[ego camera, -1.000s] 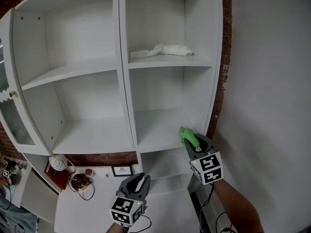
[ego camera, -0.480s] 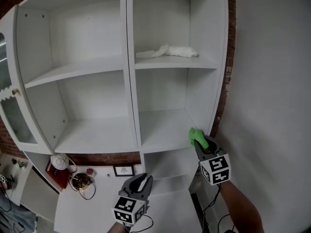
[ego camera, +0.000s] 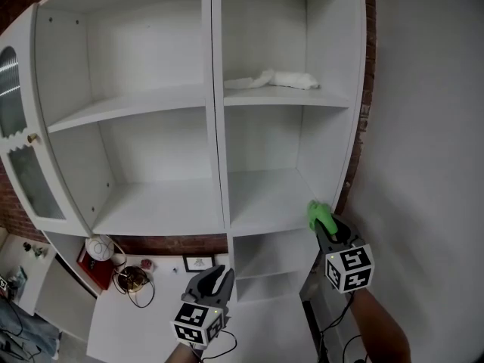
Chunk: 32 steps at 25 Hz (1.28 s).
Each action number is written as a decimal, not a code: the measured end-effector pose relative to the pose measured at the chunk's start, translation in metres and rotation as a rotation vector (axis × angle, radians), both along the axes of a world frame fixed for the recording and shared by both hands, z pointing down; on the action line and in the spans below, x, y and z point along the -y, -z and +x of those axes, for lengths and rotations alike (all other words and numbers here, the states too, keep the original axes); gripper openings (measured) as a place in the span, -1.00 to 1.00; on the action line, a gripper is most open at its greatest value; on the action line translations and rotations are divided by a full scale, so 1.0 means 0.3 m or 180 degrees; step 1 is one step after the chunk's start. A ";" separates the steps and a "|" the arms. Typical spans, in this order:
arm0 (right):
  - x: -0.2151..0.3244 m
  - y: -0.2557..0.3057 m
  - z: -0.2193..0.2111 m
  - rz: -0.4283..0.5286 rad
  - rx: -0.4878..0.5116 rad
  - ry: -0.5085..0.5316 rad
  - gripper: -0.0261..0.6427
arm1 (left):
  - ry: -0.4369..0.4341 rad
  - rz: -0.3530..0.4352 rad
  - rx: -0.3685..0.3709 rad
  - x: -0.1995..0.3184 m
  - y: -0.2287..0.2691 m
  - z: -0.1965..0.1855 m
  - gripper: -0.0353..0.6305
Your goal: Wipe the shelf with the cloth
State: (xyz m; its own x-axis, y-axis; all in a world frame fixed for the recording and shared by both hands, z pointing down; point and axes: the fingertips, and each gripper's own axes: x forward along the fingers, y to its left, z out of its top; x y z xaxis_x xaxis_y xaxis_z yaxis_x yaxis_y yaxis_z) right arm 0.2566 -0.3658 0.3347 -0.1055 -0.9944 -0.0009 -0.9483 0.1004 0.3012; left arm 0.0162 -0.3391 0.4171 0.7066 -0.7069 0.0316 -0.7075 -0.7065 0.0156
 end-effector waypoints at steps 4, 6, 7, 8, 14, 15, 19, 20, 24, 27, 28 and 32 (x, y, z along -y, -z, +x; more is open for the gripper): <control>-0.041 0.029 -0.036 0.0120 -0.0013 0.0066 -0.61 | 0.0063 0.0029 -0.0033 0.013 0.018 -0.026 -0.68; -0.061 0.025 -0.067 0.0147 -0.0017 0.0140 -0.61 | 0.0098 0.0054 -0.0029 0.015 0.025 -0.039 -0.68; -0.072 0.023 -0.082 0.0157 -0.0001 0.0181 -0.61 | 0.0113 0.0064 -0.0026 0.016 0.028 -0.044 -0.68; -0.084 0.023 -0.095 0.0170 0.0020 0.0219 -0.61 | 0.0125 0.0070 -0.0026 0.015 0.032 -0.048 -0.68; -0.157 0.039 -0.158 0.0334 -0.0144 0.0468 -0.61 | 0.0169 0.0122 -0.0056 -0.003 0.061 -0.067 -0.68; -0.169 0.038 -0.167 0.0365 -0.0205 0.0510 -0.61 | 0.0179 0.0138 -0.0054 -0.009 0.066 -0.072 -0.68; -0.220 0.034 -0.182 0.0490 -0.0296 0.0580 -0.61 | 0.0229 0.0221 -0.0031 -0.036 0.085 -0.085 -0.68; -0.232 0.034 -0.186 0.0517 -0.0271 0.0590 -0.61 | 0.0238 0.0240 -0.0031 -0.041 0.090 -0.085 -0.68; -0.279 0.016 -0.208 0.0625 -0.0215 0.0601 -0.61 | 0.0276 0.0301 -0.0002 -0.058 0.103 -0.088 -0.68; -0.305 -0.031 -0.205 0.0623 -0.0128 0.0547 -0.61 | 0.0289 0.0277 0.0025 -0.072 0.103 -0.088 -0.68; -0.310 -0.050 -0.200 0.0598 -0.0059 0.0530 -0.61 | 0.0294 0.0273 0.0024 -0.075 0.104 -0.089 -0.68; -0.325 -0.107 -0.174 0.0522 0.0217 0.0457 -0.61 | 0.0327 0.0362 -0.0004 -0.085 0.118 -0.089 -0.68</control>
